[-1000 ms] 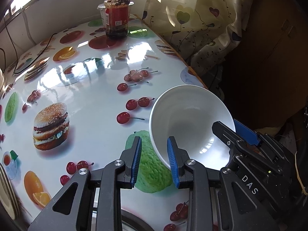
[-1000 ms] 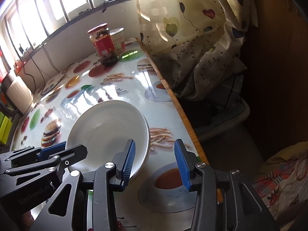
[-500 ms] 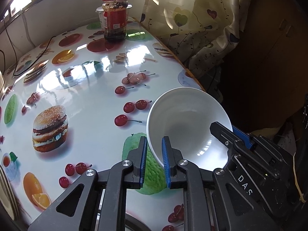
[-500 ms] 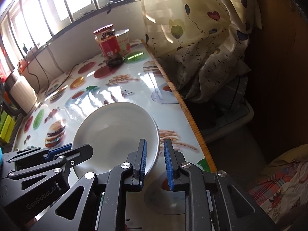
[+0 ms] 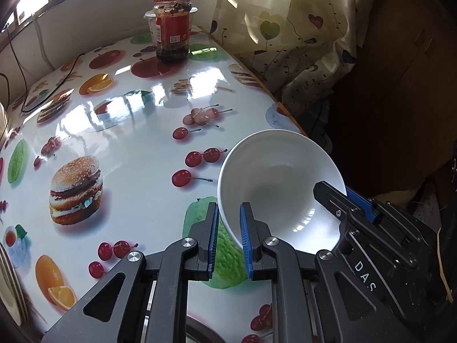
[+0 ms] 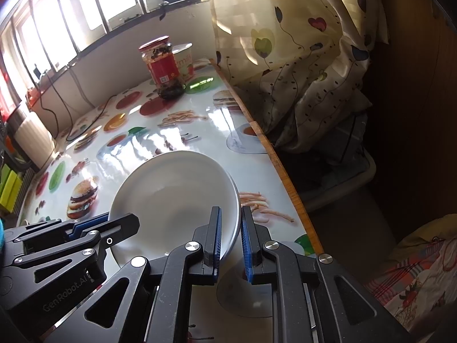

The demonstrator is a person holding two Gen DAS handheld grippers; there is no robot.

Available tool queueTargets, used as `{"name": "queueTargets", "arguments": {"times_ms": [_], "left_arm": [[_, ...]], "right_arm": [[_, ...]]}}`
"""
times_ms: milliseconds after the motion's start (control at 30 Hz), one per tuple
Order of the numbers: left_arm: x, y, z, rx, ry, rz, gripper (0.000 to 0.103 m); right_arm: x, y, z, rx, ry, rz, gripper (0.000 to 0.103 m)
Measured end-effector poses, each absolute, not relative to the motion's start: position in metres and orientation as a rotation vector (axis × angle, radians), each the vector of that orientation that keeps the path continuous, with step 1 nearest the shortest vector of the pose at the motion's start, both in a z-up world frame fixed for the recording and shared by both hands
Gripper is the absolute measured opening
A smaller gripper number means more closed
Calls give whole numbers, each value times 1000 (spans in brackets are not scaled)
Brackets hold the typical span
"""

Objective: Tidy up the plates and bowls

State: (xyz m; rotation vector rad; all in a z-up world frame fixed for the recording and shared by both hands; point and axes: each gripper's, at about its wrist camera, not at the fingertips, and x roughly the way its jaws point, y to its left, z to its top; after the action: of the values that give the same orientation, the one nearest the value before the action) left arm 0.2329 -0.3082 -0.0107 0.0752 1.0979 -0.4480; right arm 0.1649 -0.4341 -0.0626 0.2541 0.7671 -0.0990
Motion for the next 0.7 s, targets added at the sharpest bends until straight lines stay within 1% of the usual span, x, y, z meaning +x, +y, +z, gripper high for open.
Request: {"name": "queueTargets", "arguments": {"times_ms": [700], "left_arm": [[215,-293,10,66,1040,-459,16]], "right_arm": [[144,-424,-44,258,723,-88,13]]}}
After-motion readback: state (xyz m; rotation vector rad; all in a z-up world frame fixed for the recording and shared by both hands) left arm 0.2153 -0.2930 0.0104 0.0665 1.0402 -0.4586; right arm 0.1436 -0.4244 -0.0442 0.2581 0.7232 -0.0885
